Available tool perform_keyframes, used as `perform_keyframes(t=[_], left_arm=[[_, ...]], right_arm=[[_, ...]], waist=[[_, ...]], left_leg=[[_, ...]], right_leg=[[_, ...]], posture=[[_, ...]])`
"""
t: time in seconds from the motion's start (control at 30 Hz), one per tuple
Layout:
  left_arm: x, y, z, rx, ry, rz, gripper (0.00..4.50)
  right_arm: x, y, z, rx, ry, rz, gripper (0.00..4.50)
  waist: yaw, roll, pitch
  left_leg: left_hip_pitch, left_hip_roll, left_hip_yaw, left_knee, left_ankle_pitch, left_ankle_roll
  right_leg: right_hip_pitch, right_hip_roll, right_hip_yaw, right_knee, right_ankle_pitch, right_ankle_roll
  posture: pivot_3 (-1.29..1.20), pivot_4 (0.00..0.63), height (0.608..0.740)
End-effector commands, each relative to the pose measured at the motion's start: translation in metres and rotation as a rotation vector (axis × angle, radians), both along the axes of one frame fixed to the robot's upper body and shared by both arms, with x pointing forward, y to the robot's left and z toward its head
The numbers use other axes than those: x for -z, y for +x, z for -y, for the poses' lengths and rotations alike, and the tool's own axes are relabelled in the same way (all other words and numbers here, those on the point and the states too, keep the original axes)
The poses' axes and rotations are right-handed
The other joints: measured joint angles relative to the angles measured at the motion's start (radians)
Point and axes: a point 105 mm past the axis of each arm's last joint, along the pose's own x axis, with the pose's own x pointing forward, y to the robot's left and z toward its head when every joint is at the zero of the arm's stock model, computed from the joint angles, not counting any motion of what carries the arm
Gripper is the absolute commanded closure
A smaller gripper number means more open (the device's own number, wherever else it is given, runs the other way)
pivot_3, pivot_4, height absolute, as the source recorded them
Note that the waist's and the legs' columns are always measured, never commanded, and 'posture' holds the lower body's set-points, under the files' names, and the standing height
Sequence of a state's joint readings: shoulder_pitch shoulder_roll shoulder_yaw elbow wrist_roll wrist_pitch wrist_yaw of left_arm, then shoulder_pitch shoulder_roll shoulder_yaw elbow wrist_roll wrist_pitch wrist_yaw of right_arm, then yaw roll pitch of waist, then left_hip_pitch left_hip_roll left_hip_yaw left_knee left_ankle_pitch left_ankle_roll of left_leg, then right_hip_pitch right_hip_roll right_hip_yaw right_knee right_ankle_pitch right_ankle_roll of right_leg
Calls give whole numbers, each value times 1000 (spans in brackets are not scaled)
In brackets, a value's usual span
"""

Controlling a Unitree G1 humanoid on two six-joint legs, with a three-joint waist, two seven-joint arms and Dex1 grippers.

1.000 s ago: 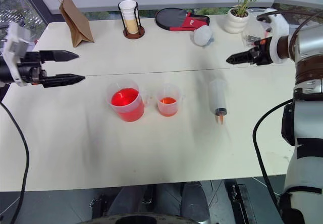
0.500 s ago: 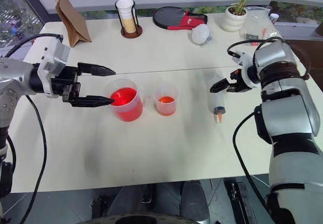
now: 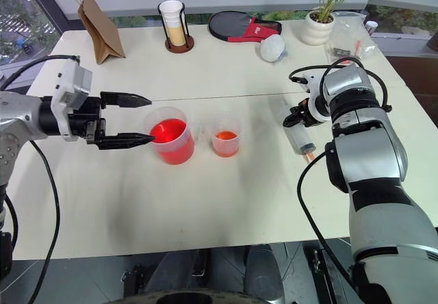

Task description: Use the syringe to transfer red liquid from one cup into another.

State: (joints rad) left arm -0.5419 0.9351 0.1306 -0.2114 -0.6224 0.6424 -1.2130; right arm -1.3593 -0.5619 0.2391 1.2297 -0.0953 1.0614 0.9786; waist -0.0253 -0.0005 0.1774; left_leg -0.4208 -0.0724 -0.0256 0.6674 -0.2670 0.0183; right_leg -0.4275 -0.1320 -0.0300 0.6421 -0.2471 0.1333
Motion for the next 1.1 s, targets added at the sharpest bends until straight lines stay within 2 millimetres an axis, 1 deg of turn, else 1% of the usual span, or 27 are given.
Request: perform_keyframes(t=[0.03,0.07,0.1,0.13,0.17,0.2,0.23,0.27,0.3,0.37,0.4,0.43,0.47,0.5,0.57,0.63,0.67,0.7,0.77,0.8,0.9,1.03,1.1], left_arm=[[-15,9,-24,-105,-21,57,0],[-17,12,-30,-129,-31,61,0],[-19,14,-35,-145,-37,63,0],[-24,18,-41,-168,-61,69,0],[-30,22,-48,-193,-89,73,0],[-35,27,-55,-215,-116,74,0],[-38,29,-60,-230,-134,73,0],[-38,32,-66,-240,-141,61,0],[-36,33,-70,-246,-138,46,0],[-33,35,-76,-259,-117,26,0],[-32,36,-79,-268,-111,22,0],[-33,37,-83,-278,-105,22,0],[-35,37,-86,-293,-104,26,0],[-37,38,-89,-304,-103,29,0],[-39,37,-92,-316,-103,33,0],[-41,34,-94,-319,-103,35,0],[-42,32,-94,-322,-100,39,0],[-45,28,-94,-327,-98,45,0],[-50,21,-95,-333,-98,49,0],[-52,18,-95,-334,-100,49,0],[-53,10,-94,-332,-87,43,0],[-60,3,-85,-307,-105,56,0],[-61,0,-77,-281,-105,59,0]], right_arm=[[-54,13,-12,6,153,167,3106],[-75,19,-15,-8,192,252,3106],[-88,22,-18,-17,216,305,3106],[-125,27,-27,-77,301,461,3106],[-170,27,-40,-161,400,649,3106],[-212,19,-53,-269,485,832,3106],[-238,10,-61,-342,533,951,3106],[-252,2,-73,-398,576,1007,3106],[-260,-4,-85,-442,614,1043,3106],[-268,-18,-111,-521,709,1092,3106],[-268,-25,-123,-566,736,1112,3106],[-262,-34,-140,-635,737,1147,3106],[-251,-42,-160,-701,749,1175,3106],[-243,-49,-174,-739,762,1196,3106],[-229,-60,-196,-794,790,1227,3106],[-213,-68,-215,-836,799,1236,3106],[-202,-73,-223,-867,807,1229,3106],[-186,-76,-233,-901,815,1210,3106],[-165,-80,-243,-936,828,1186,3106],[-159,-80,-245,-940,830,1181,3106],[-154,-79,-250,-903,898,1136,3106],[-132,-85,-259,-935,881,1111,3106],[-119,-86,-264,-954,853,1110,3106]], waist=[[-1,1,1],[-1,3,2],[-2,3,2],[-6,3,2],[-9,3,2],[-10,3,3],[-12,3,3],[-16,3,3],[-19,3,2],[-26,1,1],[-27,0,1],[-28,-2,0],[-28,-3,-1],[-27,-4,-1],[-26,-3,-1],[-18,-3,-1],[-15,-3,-1],[-16,-4,-1],[-18,-4,-1],[-20,-5,-1],[-20,-4,-1],[-20,-4,-1],[-20,-4,-1]], left_leg=[[0,0,0,0,0,0],[0,0,0,0,0,0],[0,0,1,0,0,0],[0,0,1,-1,0,0],[0,0,1,-1,0,0],[-1,0,0,-1,0,0],[-2,0,0,-1,0,0],[-2,0,0,-2,0,0],[-2,0,0,-2,0,0],[-1,1,0,-4,0,0],[1,1,0,-4,0,0],[1,1,0,-4,0,0],[2,1,0,-4,0,0],[2,1,0,-2,0,0],[2,0,-1,-1,0,0],[1,0,0,0,0,-1],[1,0,-1,0,0,-1],[-1,-1,-2,0,0,-1],[-2,-1,-4,0,0,0],[-2,-2,-4,0,0,0],[-2,-2,-4,0,0,0],[-1,0,-5,0,1,-2],[0,0,-5,-1,1,-2]], right_leg=[[0,0,0,3,0,0],[-1,0,0,3,0,0],[-1,0,0,3,0,0],[-2,0,0,3,0,0],[-2,0,0,4,0,0],[-3,0,0,4,0,0],[-3,0,0,4,0,0],[-4,0,0,4,0,0],[-4,0,-1,4,0,0],[-4,0,-1,5,0,0],[-3,0,-1,5,0,0],[-2,0,-1,5,0,0],[-1,0,-1,6,0,0],[0,0,-1,7,0,0],[0,0,-1,8,0,0],[-2,0,0,9,0,0],[-2,0,0,9,0,0],[-3,0,0,9,0,0],[-3,0,0,9,0,0],[-3,0,0,8,0,0],[-3,0,0,8,0,0],[-3,1,0,8,0,-1],[-2,2,0,8,0,-1]], posture=[[0,150,740],[0,150,740],[0,150,740],[0,150,740],[0,150,740],[0,150,740],[0,150,740],[0,150,740],[0,150,740],[0,150,740],[0,150,740],[0,150,740],[0,150,740],[0,150,740],[0,150,740],[0,150,740],[0,150,740],[0,150,740],[0,150,740],[0,150,740],[0,150,740],[0,150,740],[0,150,740]])
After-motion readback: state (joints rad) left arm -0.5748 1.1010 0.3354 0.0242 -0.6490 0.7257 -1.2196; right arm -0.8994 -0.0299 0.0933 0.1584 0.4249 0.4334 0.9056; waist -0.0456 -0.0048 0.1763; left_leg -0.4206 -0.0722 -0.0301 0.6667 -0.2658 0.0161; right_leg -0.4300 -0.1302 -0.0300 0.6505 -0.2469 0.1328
